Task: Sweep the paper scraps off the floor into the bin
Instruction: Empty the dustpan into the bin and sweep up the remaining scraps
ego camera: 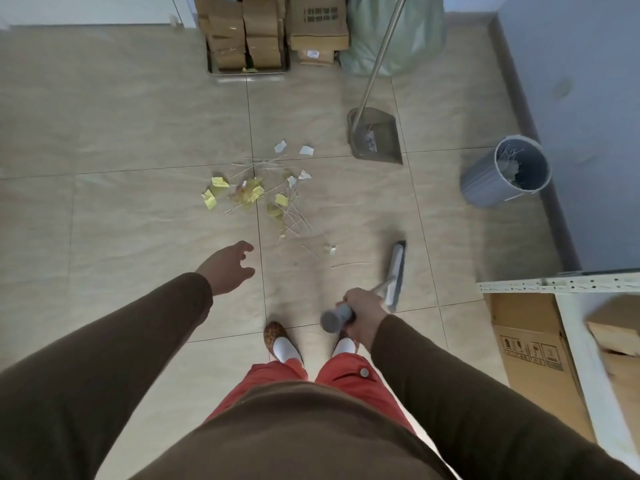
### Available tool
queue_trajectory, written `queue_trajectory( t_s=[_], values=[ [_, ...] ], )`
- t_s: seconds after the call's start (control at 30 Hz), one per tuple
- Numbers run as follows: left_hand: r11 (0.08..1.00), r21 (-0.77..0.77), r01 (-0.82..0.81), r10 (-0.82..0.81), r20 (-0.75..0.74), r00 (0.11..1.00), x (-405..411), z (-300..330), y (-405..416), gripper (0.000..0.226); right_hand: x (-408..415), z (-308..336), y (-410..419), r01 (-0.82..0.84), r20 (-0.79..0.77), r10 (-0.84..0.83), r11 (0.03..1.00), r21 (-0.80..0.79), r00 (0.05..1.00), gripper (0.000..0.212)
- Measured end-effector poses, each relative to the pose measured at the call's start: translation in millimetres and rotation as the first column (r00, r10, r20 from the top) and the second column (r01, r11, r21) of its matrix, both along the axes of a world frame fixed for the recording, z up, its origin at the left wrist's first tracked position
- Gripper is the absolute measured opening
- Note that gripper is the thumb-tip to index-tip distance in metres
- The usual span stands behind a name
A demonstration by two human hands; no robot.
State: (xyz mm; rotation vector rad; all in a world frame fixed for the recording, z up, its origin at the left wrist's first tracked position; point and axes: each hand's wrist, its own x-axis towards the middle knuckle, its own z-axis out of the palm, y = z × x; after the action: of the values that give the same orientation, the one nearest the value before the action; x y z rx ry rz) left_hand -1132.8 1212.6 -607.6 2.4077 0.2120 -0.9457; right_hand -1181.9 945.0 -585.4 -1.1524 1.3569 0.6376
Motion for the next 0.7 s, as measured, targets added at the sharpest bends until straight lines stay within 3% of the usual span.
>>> queue_trajectory(
  t_s=[0.13, 0.23, 0.3, 0.5, 0.7],
  values=[
    [0.999, 0.037, -0.016, 0.016, -0.001, 1.0, -12, 0, 19, 0.053, 10, -1, 81, 0.149, -0.017, -0.149, 0.963, 0.226, 0.989, 0.036],
    [0.998, 0.057, -0.041, 0.041, -0.002, 0.999, -19, 1, 32, 0.051, 25, 19, 115, 0.086, 0.059, -0.112, 0.941, 0.328, 0.992, 0.033],
    [0.997, 0.066, -0.052, 0.052, -0.003, 0.999, -21, 2, 39, 0.05, 39, 34, 114, 0.025, 0.113, -0.074, 0.921, 0.388, 0.991, 0.01],
    [0.996, 0.056, -0.064, 0.063, 0.012, 0.998, -22, 8, 50, 0.05, 58, 36, 75, 0.118, 0.122, -0.219, 0.828, 0.549, 0.968, 0.023],
    [0.993, 0.028, -0.115, 0.114, 0.022, 0.993, -23, 15, 60, 0.051, 33, 93, 40, 0.062, 0.046, -0.109, 0.812, 0.581, 0.993, 0.024]
  ],
)
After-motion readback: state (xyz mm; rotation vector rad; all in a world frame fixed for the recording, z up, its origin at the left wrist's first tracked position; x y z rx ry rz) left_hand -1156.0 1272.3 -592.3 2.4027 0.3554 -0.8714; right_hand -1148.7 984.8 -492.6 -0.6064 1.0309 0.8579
